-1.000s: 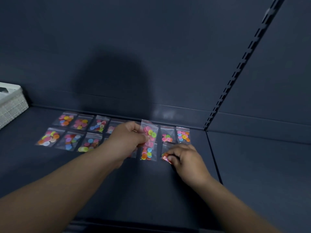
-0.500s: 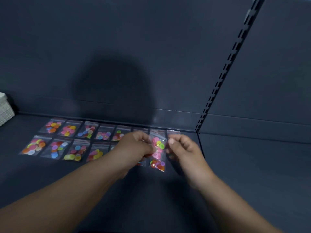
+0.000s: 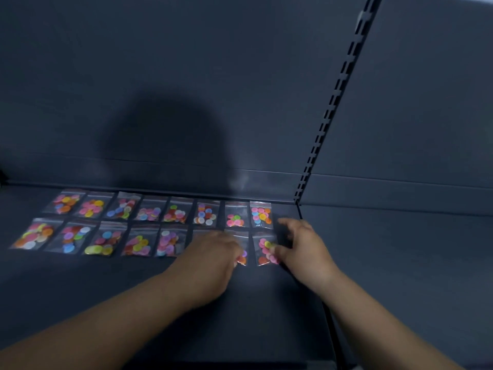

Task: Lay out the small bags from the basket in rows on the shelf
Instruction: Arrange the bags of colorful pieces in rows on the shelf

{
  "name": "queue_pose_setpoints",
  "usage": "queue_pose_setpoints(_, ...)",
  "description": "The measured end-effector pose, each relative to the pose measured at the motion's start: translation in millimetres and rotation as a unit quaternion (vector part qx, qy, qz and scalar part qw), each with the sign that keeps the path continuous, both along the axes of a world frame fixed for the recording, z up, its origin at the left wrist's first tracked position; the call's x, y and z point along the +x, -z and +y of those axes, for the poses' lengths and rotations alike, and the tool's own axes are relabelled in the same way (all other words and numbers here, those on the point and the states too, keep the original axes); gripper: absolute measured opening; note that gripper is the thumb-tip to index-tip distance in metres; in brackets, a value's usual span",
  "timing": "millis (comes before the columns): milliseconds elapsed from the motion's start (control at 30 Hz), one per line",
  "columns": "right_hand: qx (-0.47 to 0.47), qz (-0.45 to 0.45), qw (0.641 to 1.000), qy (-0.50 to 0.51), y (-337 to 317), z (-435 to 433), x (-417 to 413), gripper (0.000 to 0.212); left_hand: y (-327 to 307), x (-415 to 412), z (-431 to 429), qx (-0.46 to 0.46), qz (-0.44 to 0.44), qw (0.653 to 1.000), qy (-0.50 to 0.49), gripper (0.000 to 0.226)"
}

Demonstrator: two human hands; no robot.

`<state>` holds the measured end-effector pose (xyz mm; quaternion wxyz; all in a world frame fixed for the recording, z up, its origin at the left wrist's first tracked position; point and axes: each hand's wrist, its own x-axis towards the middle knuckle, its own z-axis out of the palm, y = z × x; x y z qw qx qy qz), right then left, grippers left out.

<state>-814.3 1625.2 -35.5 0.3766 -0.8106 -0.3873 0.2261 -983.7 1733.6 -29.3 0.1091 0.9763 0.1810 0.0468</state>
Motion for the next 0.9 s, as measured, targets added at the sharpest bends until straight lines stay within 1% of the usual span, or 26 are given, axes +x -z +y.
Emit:
queue_pose_setpoints(33, -0.008, -0.076, 0.997, -0.013, 1.8, -2.9, -0.9, 0.037, 1.0, -0.8, -1.4, 0.002, 0.021, 1.000, 0.007, 0.025)
queue_pose_setpoints(67, -0.004, -0.133, 0.991, -0.029, 3.0, -5.8, -2.3, 0.039, 2.0, -2.0, -2.3, -0.002, 0.040, 0.999, 0.013, 0.031)
queue_pose_setpoints(100, 0.004, -0.167, 0.985, -0.048, 4.7, -7.7, -4.2, 0.036, 2.4, -3.5, -3.1, -0.005, 0.061, 0.998, 0.020, 0.038)
queue_pose_setpoints(167, 0.009, -0.206, 0.974, -0.093, 10.7, -9.1, -7.0, 0.028, 1.7, -6.5, -5.1, 0.001, 0.096, 0.995, 0.032, 0.052)
queue_pose_setpoints(267, -0.004, -0.242, 0.962, -0.126, 18.3, -7.2, -8.9, 0.024, 3.7, -8.1, -6.3, 0.007, 0.119, 0.992, 0.033, 0.060)
queue_pose_setpoints(500, -0.027, -0.264, 0.957, -0.114, 18.1, 1.4, -9.2, 0.028, 7.0, -8.4, 2.2, 0.001, 0.116, 0.992, 0.044, 0.063)
queue_pose_setpoints(700, -0.041, -0.251, 0.961, -0.106, 14.0, 0.9, -13.0, 0.029, 7.7, -11.5, 9.3, -0.004, 0.095, 0.993, 0.067, 0.063)
queue_pose_setpoints(800, -0.030, -0.244, 0.965, -0.096, 3.8, 2.1, -18.6, 0.030, 2.8, -14.4, 11.3, -0.003, 0.065, 0.996, 0.067, 0.065)
queue_pose_setpoints(900, -0.018, -0.271, 0.957, -0.101, -12.2, 10.0, -28.1, 0.033, -8.3, -20.0, 16.2, 0.011, 0.011, 0.999, 0.040, 0.071)
